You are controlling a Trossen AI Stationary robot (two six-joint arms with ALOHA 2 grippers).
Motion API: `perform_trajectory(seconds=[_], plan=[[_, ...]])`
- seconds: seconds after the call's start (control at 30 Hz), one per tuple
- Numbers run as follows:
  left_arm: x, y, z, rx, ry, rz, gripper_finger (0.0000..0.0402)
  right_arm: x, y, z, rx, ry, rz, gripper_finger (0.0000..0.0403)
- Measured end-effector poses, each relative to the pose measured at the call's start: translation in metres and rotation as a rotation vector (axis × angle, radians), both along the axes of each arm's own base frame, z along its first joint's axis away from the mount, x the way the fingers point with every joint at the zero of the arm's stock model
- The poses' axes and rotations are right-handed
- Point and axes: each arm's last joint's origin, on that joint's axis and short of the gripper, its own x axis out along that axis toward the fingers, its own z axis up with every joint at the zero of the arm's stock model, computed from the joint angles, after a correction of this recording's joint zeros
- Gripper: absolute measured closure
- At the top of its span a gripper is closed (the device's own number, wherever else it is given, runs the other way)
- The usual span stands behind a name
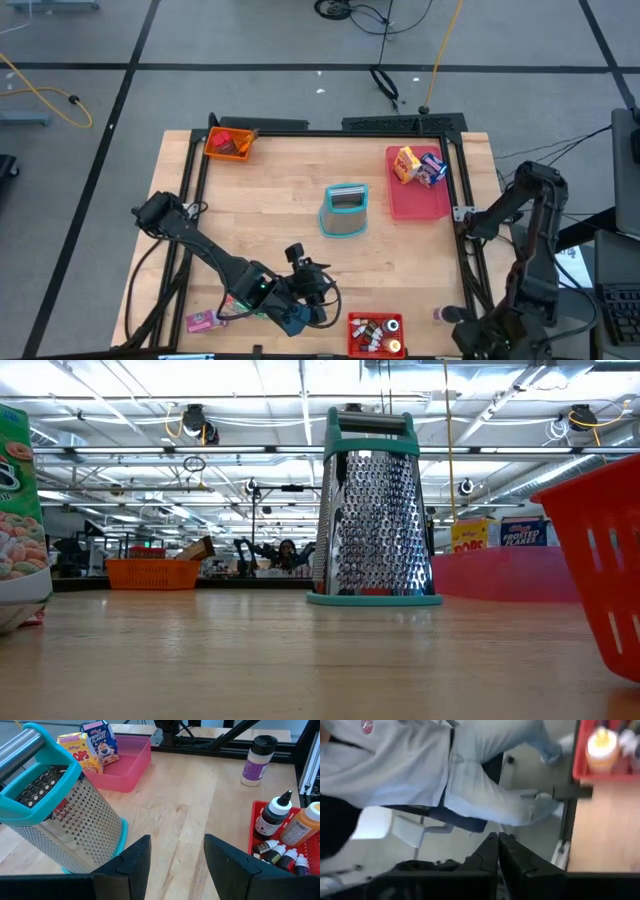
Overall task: Pick & Place Kitchen Items
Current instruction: Put the purple seasoning bottle into the orange bin
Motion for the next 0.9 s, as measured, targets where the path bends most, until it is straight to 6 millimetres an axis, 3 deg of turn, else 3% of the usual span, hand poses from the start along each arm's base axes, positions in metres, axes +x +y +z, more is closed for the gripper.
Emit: perform_trajectory(seconds=[0.27, 0.4, 0.7, 0.9], plan=[[0.000, 0.000, 0.000, -0.003, -0.003, -0.001, 0.0217, -0.006, -0.004, -0.026, -0.072, 0.113, -0.030, 0.0401], [0.000, 0.000, 0.000, -0.003, -0.004, -0.001, 0.0217, -0.002, -0.022, -0.053, -0.127, 0.322, -0.253, 0.0387], [0.001, 0.000, 0.001, -0.007, -0.009, -0.002, 0.0217, 0.007, -0.024, -0.073, 0.117, 0.322, -0.165, 0.0295], [0.001, 0.000, 0.001, -0.006, -0.009, -0.003, 0.0217, 0.004, -0.030, -0.085, 0.297, 0.328, -0.154, 0.0271]])
